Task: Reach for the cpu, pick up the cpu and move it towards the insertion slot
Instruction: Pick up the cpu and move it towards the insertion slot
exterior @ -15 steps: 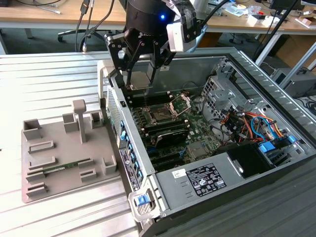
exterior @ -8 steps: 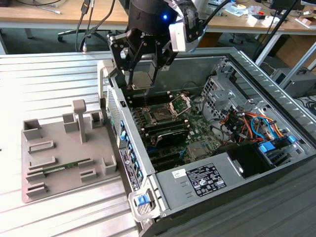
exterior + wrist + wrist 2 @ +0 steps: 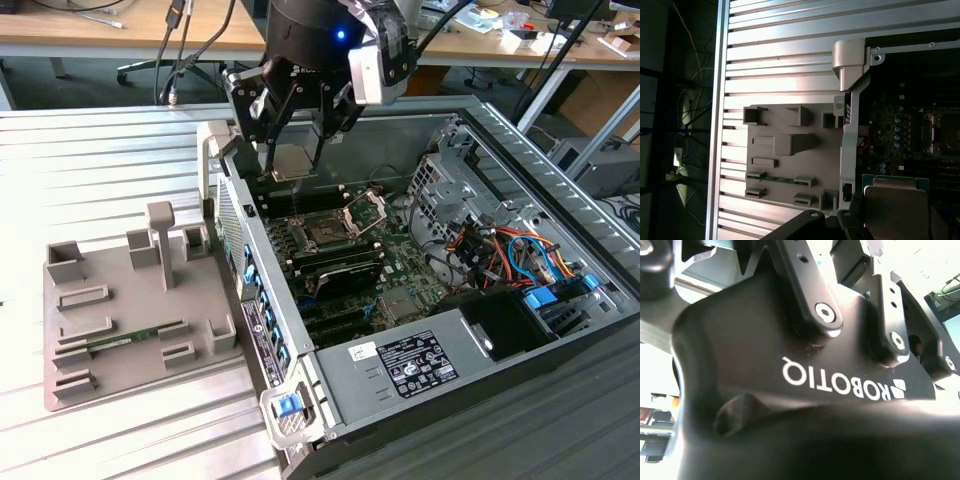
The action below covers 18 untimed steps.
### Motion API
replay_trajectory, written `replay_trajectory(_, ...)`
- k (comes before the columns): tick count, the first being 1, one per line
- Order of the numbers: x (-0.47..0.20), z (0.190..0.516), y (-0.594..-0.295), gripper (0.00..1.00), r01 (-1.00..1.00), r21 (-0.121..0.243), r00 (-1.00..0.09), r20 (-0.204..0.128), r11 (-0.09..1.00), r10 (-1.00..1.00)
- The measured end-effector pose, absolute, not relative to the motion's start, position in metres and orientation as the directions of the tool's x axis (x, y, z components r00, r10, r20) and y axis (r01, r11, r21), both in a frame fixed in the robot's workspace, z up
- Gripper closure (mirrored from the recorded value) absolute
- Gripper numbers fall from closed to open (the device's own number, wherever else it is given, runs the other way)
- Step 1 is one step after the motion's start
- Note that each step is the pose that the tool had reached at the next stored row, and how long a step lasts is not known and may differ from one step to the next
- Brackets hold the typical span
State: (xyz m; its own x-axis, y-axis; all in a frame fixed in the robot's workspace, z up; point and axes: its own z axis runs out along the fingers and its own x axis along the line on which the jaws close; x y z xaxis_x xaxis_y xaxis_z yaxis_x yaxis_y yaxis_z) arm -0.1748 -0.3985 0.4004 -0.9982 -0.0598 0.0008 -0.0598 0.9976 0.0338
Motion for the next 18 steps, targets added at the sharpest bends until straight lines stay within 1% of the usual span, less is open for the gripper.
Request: replay_trajectory(18,-0.162,0.400,-0.398,0.45,-0.060,0.034,-0.998,0.001,0.998,-0.060)
